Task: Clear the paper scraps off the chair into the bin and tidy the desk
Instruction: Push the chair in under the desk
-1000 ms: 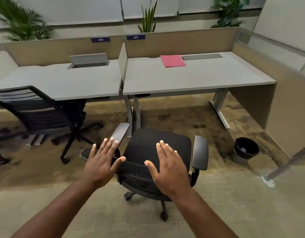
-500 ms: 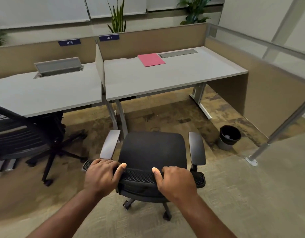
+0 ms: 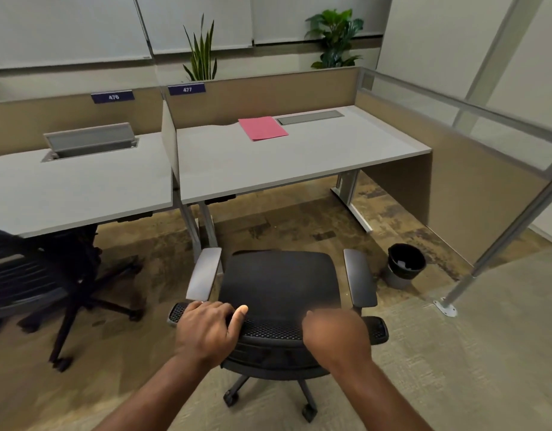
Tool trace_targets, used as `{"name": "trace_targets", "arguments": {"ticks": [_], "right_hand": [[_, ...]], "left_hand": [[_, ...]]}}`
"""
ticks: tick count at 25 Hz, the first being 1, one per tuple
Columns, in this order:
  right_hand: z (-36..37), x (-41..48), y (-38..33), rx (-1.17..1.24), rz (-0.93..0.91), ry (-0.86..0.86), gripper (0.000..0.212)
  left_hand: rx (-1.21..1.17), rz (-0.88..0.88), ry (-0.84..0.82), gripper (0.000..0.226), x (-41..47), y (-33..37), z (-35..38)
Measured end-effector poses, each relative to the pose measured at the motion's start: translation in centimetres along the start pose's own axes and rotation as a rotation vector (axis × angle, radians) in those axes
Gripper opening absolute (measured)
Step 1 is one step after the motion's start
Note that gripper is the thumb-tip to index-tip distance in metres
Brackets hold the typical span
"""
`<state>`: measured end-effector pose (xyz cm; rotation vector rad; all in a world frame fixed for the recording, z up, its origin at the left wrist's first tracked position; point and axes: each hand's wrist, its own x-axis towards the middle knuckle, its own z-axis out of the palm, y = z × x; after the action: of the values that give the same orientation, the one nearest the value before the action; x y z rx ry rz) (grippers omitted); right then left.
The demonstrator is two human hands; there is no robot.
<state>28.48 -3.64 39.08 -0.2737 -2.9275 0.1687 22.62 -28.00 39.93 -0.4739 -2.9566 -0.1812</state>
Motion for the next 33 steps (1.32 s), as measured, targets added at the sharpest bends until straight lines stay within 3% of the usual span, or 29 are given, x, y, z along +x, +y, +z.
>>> {"name": "trace_targets", "arguments": {"ticks": [8,22,33], "right_hand": [[0.7,7.8,7.1,0.035,-0.072,0.048,0.043],[2.7,28.5,22.3,0.115,-0.263,-0.041,0.041],[5.5,45.3,24.8,0.109,-0.348,-0.063,0.043]], "left_hand": [[-0.041,-0.043,0.018,0.069,6.7,5.5,2.8],[0.008,-0.256,0.039,0.065,22.7,19.3,6.2],[0.018,-0.355,0.113,0.06,37.3,20.1,9.2]]}}
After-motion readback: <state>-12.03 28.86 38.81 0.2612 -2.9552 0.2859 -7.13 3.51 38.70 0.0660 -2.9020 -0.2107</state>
